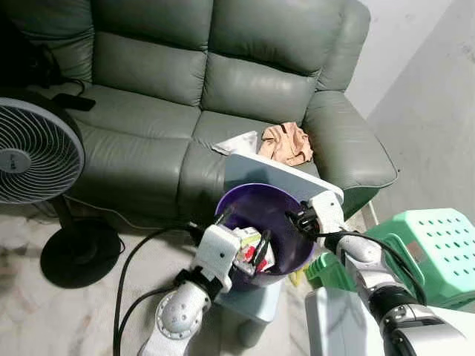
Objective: Picking trash to rubbish bin
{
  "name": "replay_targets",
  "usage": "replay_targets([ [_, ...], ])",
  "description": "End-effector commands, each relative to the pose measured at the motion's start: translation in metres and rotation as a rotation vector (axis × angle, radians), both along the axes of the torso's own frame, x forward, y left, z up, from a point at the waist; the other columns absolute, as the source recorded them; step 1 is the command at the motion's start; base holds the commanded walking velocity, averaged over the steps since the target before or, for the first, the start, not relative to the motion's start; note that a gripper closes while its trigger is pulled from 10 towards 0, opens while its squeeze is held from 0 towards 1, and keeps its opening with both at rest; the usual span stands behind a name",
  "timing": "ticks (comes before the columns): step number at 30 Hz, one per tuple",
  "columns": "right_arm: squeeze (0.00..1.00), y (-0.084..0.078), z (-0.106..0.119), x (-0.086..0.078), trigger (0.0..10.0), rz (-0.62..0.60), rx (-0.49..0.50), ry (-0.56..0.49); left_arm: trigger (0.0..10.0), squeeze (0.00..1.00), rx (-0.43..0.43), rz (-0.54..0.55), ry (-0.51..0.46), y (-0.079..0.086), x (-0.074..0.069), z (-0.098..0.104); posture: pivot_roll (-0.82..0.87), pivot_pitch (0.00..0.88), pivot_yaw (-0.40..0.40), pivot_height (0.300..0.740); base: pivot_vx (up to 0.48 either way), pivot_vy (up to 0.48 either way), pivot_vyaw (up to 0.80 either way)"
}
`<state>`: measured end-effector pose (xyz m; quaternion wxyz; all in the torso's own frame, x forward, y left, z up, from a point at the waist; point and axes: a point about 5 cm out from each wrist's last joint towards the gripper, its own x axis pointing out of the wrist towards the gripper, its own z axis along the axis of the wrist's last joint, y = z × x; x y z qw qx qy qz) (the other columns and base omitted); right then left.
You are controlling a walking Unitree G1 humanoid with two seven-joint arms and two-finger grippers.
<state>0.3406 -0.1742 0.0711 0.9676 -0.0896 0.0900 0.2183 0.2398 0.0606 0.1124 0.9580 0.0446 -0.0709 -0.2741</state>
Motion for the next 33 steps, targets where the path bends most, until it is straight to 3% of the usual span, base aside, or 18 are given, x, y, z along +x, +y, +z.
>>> replay_targets([
  [1,1.00,-0.009,0.007,0.001,10.0,-0.054,0.058,-0.045,10.0,0.00,-0.012,0.022,-0.006,0.003,0.007,0.002,0.07,0.077,-0.197,0.740,0.000,0.000,0.00],
  [11,1.00,-0.025,0.023,0.003,10.0,-0.204,0.177,-0.176,10.0,0.00,-0.035,0.102,-0.048,0.026,0.036,0.014,0.05,0.028,-0.165,0.740,0.000,0.000,0.00],
  [17,1.00,-0.034,0.031,-0.003,10.0,-0.311,0.240,-0.289,10.0,0.00,-0.107,0.272,-0.059,0.069,0.064,0.029,0.05,0.002,-0.141,0.740,0.000,0.000,0.00],
  [22,1.00,-0.033,0.033,-0.011,10.0,-0.336,0.244,-0.342,10.0,0.00,-0.160,0.406,-0.038,0.103,0.077,0.034,0.03,0.000,-0.110,0.740,0.000,0.000,0.00],
  [25,1.00,-0.034,0.034,-0.020,10.0,-0.344,0.242,-0.373,10.0,0.00,-0.171,0.429,-0.027,0.114,0.082,0.036,0.03,0.000,-0.095,0.740,0.000,0.000,0.00],
  [33,1.00,-0.040,0.031,-0.040,10.0,-0.404,0.237,-0.391,10.0,0.00,-0.191,0.437,-0.013,0.121,0.089,0.037,0.00,0.000,-0.064,0.740,0.000,0.000,0.00],
])
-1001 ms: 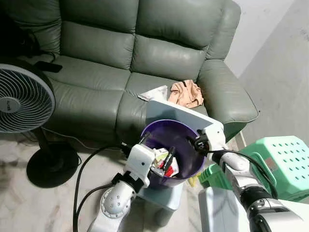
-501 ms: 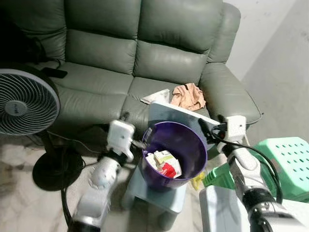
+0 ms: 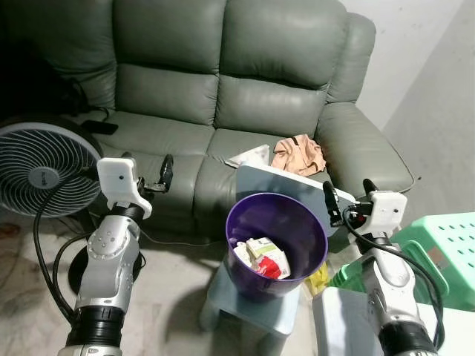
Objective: Picking trash to rubbish bin
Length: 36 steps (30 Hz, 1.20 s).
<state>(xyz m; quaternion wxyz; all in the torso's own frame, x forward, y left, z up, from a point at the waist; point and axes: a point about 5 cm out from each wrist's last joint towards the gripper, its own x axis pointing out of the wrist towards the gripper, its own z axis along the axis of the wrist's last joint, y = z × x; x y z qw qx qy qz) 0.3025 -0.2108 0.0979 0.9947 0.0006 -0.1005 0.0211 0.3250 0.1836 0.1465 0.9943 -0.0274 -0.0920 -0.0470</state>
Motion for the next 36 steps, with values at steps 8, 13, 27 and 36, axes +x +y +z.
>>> replay_targets([
  [8,0.64,0.005,0.004,-0.013,10.0,-0.017,0.026,-0.009,10.0,0.00,-0.018,-0.011,0.008,0.003,0.012,0.004,-0.03,0.000,-0.044,0.740,0.000,0.000,0.00],
  [13,0.00,0.013,0.009,-0.013,10.0,0.001,0.030,-0.019,10.0,0.00,-0.030,-0.010,0.010,0.008,0.015,0.005,-0.04,0.000,-0.045,0.740,0.000,0.000,0.00],
  [27,0.00,0.021,0.012,-0.010,10.0,0.038,0.010,0.004,10.0,0.00,-0.041,0.006,0.033,0.009,0.014,-0.002,-0.02,0.000,-0.072,0.740,0.000,0.111,0.00],
  [36,0.00,0.023,0.012,-0.008,10.0,0.050,-0.001,0.018,10.0,0.00,-0.039,0.002,0.036,0.007,0.014,-0.004,-0.02,0.000,-0.080,0.740,0.000,0.459,0.00],
])
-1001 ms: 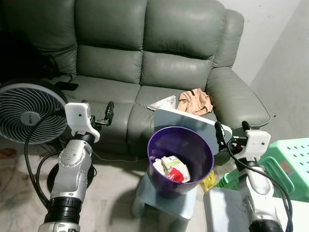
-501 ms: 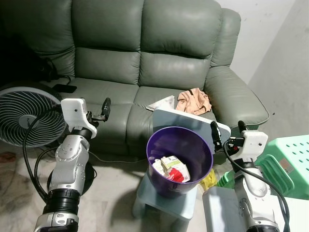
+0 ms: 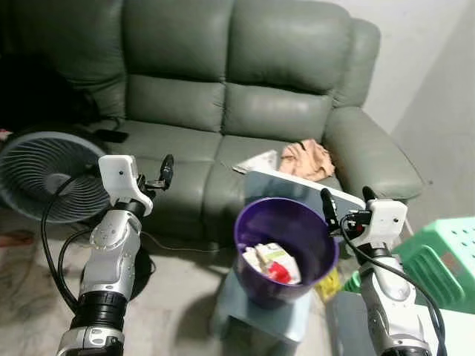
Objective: Picking trash to rubbish bin
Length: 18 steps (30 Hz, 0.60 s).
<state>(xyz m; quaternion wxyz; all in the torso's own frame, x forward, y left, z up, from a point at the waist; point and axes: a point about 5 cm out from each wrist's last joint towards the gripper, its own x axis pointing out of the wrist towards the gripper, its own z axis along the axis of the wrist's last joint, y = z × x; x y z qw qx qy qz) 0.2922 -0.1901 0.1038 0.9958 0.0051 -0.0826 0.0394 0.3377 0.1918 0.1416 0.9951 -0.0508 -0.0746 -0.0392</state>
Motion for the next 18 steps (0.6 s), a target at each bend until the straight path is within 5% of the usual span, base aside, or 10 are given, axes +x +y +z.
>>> replay_targets([
  [1,0.00,0.0026,0.0066,0.0024,10.0,0.013,-0.005,-0.018,10.0,0.00,0.007,-0.009,-0.002,-0.0011,0.0013,0.0011,-0.02,0.000,-0.080,0.740,0.000,0.469,0.00],
  [5,0.00,0.0035,0.0047,0.0041,10.0,0.017,-0.010,0.004,10.0,0.00,0.011,-0.009,-0.001,-0.0015,0.0016,0.0005,-0.01,0.000,-0.084,0.740,0.000,0.353,0.00],
  [18,0.00,0.0057,0.0030,0.0063,10.0,0.031,-0.024,0.032,10.0,0.00,0.020,-0.019,-0.017,-0.0054,0.0014,0.0009,-0.02,0.000,-0.090,0.740,0.000,0.000,-0.69],
])
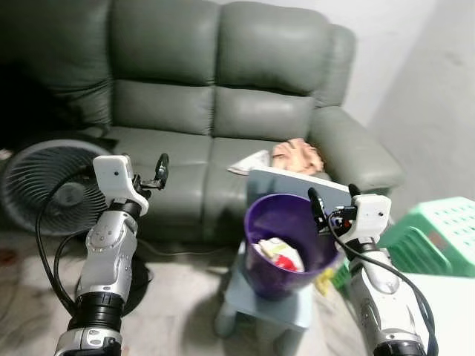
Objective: Picking trash to rubbish bin
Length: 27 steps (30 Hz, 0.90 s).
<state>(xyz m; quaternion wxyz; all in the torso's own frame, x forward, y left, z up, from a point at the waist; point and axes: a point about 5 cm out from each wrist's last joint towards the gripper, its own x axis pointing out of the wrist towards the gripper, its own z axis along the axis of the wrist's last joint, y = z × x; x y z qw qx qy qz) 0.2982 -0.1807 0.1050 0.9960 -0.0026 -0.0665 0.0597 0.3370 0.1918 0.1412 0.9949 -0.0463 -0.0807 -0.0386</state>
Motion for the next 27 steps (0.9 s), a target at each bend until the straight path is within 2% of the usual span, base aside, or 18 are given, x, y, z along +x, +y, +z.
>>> replay_targets([
  [1,0.00,-0.0036,0.0017,0.0005,10.0,-0.010,-0.008,0.004,10.0,0.00,0.012,-0.021,-0.004,-0.0052,0.0023,0.0012,-0.02,0.000,-0.091,0.740,0.000,0.000,-0.71],
  [27,0.00,-0.0048,0.0012,0.0008,10.0,-0.007,-0.036,0.019,10.0,0.00,-0.002,-0.029,-0.017,-0.0098,0.0052,0.0027,-0.03,0.000,-0.099,0.740,0.000,0.000,-0.71],
])
